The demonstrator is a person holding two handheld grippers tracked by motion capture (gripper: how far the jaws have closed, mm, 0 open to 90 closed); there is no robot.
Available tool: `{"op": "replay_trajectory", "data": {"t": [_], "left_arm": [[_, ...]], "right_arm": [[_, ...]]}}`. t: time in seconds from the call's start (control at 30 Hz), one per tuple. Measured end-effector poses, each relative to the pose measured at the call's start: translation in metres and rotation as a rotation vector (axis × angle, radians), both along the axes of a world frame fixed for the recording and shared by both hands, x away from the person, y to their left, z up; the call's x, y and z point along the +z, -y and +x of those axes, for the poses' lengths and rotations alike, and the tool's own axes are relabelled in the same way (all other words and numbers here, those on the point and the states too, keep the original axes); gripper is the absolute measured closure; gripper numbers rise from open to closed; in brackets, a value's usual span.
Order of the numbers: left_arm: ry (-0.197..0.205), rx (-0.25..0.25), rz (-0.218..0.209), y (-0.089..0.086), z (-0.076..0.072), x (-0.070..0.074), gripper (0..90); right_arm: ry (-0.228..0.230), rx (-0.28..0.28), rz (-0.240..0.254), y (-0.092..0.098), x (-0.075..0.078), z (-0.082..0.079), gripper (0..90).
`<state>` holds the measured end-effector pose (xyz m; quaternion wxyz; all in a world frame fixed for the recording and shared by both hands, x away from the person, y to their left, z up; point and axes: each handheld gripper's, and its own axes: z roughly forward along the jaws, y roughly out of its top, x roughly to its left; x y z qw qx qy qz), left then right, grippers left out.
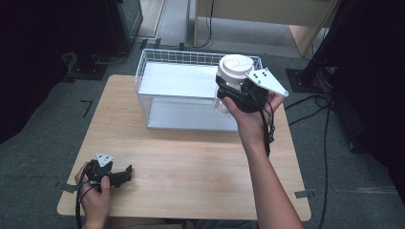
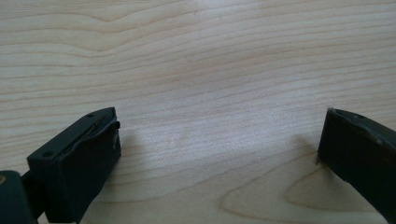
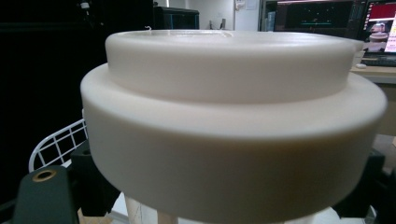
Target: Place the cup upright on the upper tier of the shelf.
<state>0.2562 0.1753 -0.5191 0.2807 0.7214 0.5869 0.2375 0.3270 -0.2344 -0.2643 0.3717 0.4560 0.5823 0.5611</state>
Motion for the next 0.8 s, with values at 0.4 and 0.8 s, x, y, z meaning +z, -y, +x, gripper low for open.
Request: {"op": "replay_trajectory", "data": {"t": [0.4,0.8], "left_arm": [[0.001,0.001,-0.002,0.0,0.0,0.0,0.0],[-0.002,0.0,-0.002,0.0,0.0,0.0,0.0]], "right_arm": [[-0.008,-0.046,-0.005,-0.001,-0.002,0.033,15.4],[-0.005,-0.083,-0.029,-0.01,0.001,0.067,15.4]]}}
